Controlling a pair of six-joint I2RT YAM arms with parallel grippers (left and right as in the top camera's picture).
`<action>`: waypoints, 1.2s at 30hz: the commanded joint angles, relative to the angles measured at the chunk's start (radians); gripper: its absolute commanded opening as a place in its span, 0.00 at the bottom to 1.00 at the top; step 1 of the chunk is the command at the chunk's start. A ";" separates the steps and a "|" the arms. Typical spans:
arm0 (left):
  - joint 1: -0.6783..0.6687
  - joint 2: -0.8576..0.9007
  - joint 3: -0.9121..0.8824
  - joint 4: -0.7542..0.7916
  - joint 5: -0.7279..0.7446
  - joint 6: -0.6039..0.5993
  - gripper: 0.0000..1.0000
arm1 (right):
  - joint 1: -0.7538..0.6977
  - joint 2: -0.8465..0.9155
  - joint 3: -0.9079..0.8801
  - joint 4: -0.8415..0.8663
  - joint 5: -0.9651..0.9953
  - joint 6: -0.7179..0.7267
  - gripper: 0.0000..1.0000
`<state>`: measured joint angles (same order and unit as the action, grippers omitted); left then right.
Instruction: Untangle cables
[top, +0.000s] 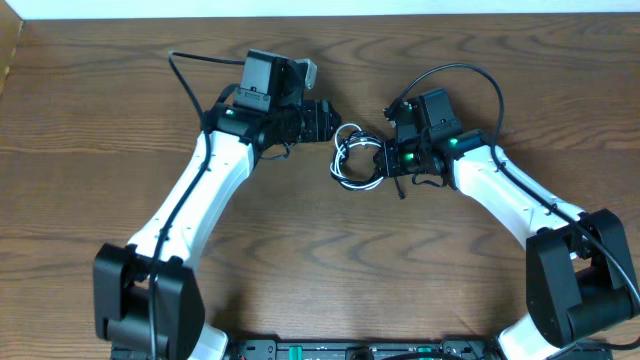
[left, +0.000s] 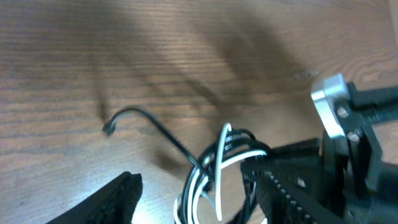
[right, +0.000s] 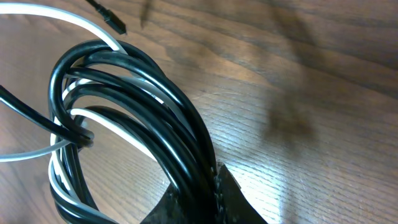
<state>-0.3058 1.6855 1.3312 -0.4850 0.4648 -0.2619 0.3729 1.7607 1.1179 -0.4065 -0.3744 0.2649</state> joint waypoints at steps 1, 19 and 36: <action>-0.018 0.064 0.015 0.010 -0.010 0.012 0.61 | 0.002 0.009 -0.002 0.006 -0.036 -0.037 0.07; -0.077 0.190 0.015 0.106 -0.018 -0.162 0.29 | 0.003 0.009 -0.002 0.005 0.014 -0.014 0.11; -0.045 0.038 0.021 0.024 -0.021 -0.163 0.07 | 0.003 0.009 -0.002 -0.009 0.088 0.099 0.03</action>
<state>-0.3634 1.8233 1.3312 -0.4316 0.4580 -0.4229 0.3759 1.7607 1.1179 -0.4095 -0.3248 0.3180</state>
